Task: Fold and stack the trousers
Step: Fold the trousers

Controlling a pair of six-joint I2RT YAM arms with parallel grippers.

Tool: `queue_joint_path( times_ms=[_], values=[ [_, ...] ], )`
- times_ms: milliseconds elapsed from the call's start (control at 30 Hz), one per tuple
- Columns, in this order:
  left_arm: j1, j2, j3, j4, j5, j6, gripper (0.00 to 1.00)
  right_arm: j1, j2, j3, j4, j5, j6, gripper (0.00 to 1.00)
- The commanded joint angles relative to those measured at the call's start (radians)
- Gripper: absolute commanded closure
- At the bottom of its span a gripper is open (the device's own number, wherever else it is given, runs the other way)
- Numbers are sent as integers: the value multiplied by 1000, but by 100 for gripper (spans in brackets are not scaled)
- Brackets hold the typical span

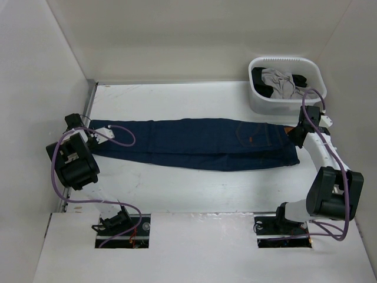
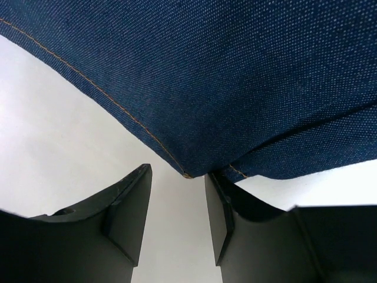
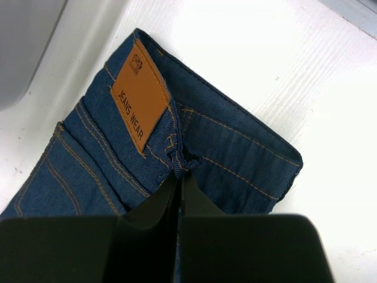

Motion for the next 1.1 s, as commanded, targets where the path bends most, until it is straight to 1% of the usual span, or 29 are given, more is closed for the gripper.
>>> queue_joint_path(
  times_ms=[0, 33, 133, 200, 233, 267, 300, 333, 433, 533, 667, 800, 933, 1067],
  values=[
    [3, -4, 27, -28, 42, -15, 60, -9, -29, -8, 39, 18, -17, 100],
    [3, 1, 30, -23, 42, -21, 61, -9, -29, -10, 39, 18, -17, 100],
    [0, -1, 25, -16, 65, -41, 69, -9, -28, -13, 39, 18, -12, 100],
    [-9, -15, 16, -14, 106, -54, 70, -11, -28, -13, 39, 18, -12, 100],
    [-14, -18, 11, -14, 119, -59, 75, -11, -28, -14, 41, 17, -14, 100],
    [-18, -19, 11, -19, 123, -62, 87, -12, -29, -14, 42, 15, -14, 100],
    [-21, -18, 11, -26, 120, -65, 95, -12, -29, -16, 44, 15, -14, 100],
    [-24, -13, 10, -29, 113, -70, 100, -12, -31, -16, 44, 15, -14, 100],
    [-20, -19, 8, 3, 96, -90, 100, -12, -38, -16, 44, 12, -9, 100],
    [17, -48, 37, 70, 93, -119, 100, -14, -81, 18, 30, 15, -17, 100],
    [55, -85, 100, 69, 88, -125, 100, -58, -162, 62, -22, 12, -18, 100],
    [80, -134, 111, 73, 99, -134, 100, -80, -242, 59, -91, 8, -29, 100],
    [81, -200, 41, 78, 110, -124, 100, -94, -339, 9, -153, 6, -5, 100],
    [91, -239, -85, 111, 102, -116, 100, -141, -440, -121, -242, 3, 84, 100]
  ],
)
